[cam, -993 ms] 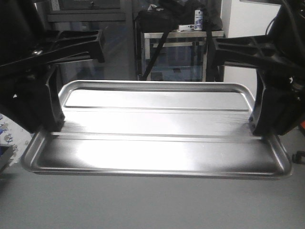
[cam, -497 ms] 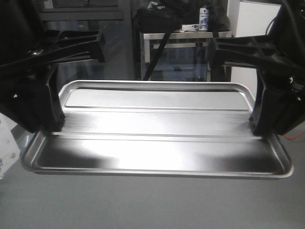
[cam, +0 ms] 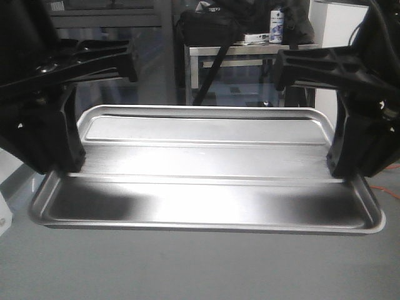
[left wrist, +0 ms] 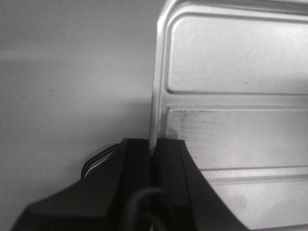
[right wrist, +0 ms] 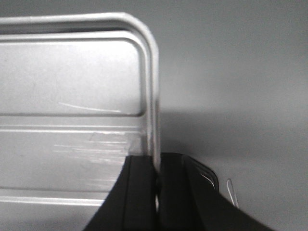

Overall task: Grab silver tray and place in blue box
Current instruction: 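Keep holding the tray with both grippers while driving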

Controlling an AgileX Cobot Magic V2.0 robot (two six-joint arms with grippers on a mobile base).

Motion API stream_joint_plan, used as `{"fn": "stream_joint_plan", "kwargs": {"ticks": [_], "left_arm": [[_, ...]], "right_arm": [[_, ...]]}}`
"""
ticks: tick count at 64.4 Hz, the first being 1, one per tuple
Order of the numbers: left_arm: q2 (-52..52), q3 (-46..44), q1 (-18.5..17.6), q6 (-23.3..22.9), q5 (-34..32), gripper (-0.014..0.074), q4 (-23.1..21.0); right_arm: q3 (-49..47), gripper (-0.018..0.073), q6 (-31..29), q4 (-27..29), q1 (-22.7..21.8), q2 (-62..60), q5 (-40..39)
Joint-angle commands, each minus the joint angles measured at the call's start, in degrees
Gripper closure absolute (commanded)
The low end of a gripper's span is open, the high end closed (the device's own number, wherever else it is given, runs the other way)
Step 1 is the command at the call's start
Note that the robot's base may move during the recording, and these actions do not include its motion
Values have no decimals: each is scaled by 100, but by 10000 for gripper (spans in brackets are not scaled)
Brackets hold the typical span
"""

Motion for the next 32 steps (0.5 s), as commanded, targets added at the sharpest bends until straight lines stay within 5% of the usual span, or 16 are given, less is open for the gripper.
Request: {"fn": "stream_joint_plan", "kwargs": {"ticks": [1, 32], "left_arm": [[-178, -125, 23, -59, -15, 700, 143], [-178, -125, 23, -59, -15, 700, 154]], "right_arm": [[-140, 501, -3, -226, -14, -181, -69], [-140, 501, -3, -226, -14, -181, -69]]}}
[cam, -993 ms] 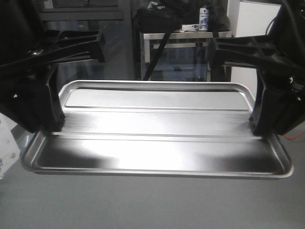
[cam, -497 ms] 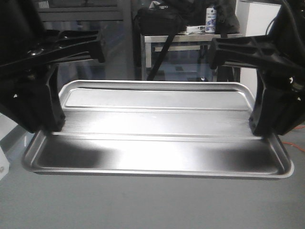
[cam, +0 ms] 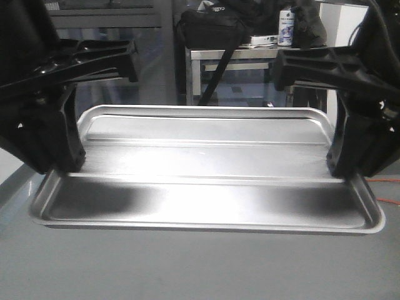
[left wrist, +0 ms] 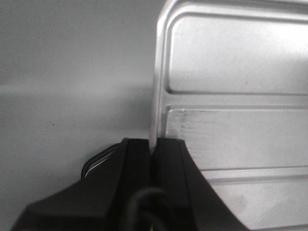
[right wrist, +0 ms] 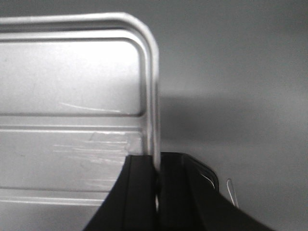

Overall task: Grab silver tray and place in blue box
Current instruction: 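Keep holding the tray with both grippers while driving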

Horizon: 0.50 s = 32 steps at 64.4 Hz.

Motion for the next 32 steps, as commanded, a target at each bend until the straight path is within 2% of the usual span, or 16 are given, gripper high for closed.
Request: {"fn": "stream_joint_plan", "kwargs": {"ticks": [1, 32], "left_arm": [[-178, -125, 23, -59, -15, 700, 154], [-178, -125, 23, -59, -15, 700, 154]], "right_arm": [[-140, 501, -3, -226, -14, -181, -69], [-140, 501, -3, -226, -14, -181, -69]]}}
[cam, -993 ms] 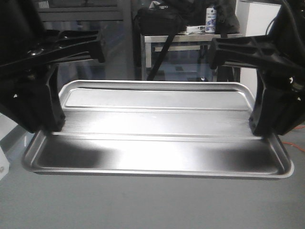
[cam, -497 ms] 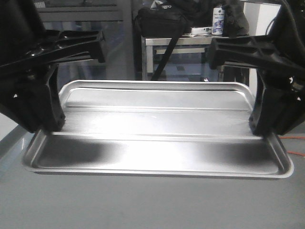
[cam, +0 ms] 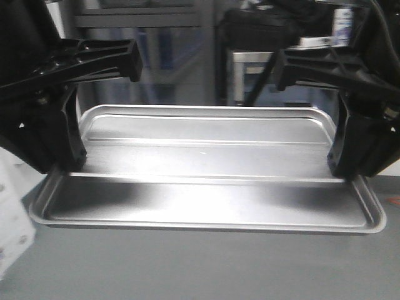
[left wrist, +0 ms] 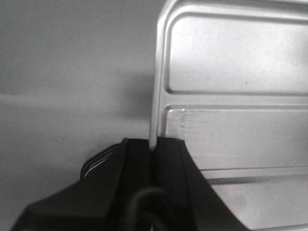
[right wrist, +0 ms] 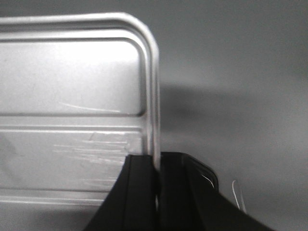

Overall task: Grab silver tray and place in blue box
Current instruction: 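Keep holding the tray with both grippers while driving, then carry the tray with both grippers over the blue bin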

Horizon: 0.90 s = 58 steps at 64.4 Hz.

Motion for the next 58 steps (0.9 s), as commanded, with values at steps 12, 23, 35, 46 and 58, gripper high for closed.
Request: {"fn": "stream_joint_plan", "kwargs": {"ticks": [12, 23, 35, 46, 58], "left_arm": [[-178, -125, 23, -59, 8, 700, 154], [-178, -125, 23, -59, 8, 700, 154], [-178, -125, 23, -59, 8, 700, 154], [-178, -125, 23, -59, 8, 700, 154], [-178, -125, 23, -59, 8, 700, 154]], "right_arm": [[-140, 501, -3, -223, -14, -181, -79], [-140, 501, -3, -223, -14, -181, -79], [-140, 501, -3, -223, -14, -181, -79], [-140, 501, -3, -223, -14, -181, -79], [-140, 501, -3, -223, -14, -181, -79]]}}
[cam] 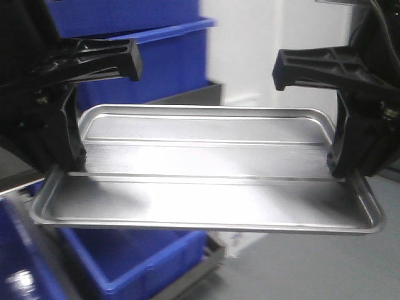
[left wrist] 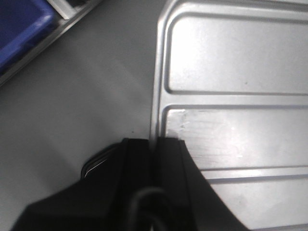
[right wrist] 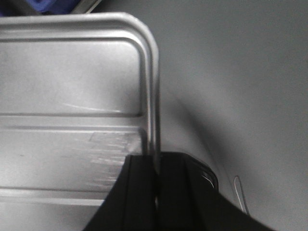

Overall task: Grab silver tray and place in blue box
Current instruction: 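Carry the tray with both grippers over the blue bin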

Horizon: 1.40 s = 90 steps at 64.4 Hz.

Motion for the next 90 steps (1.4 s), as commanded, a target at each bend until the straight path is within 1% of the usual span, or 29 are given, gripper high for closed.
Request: {"fn": "stream_joint_plan", "kwargs": {"ticks": [1, 90], "left_arm": [[-178, -125, 23, -59, 8, 700, 154], [-178, -125, 23, -59, 8, 700, 154]], "right_arm": [[-140, 501, -3, -213, -14, -181, -79], [-140, 501, -3, -213, -14, -181, -79]]}}
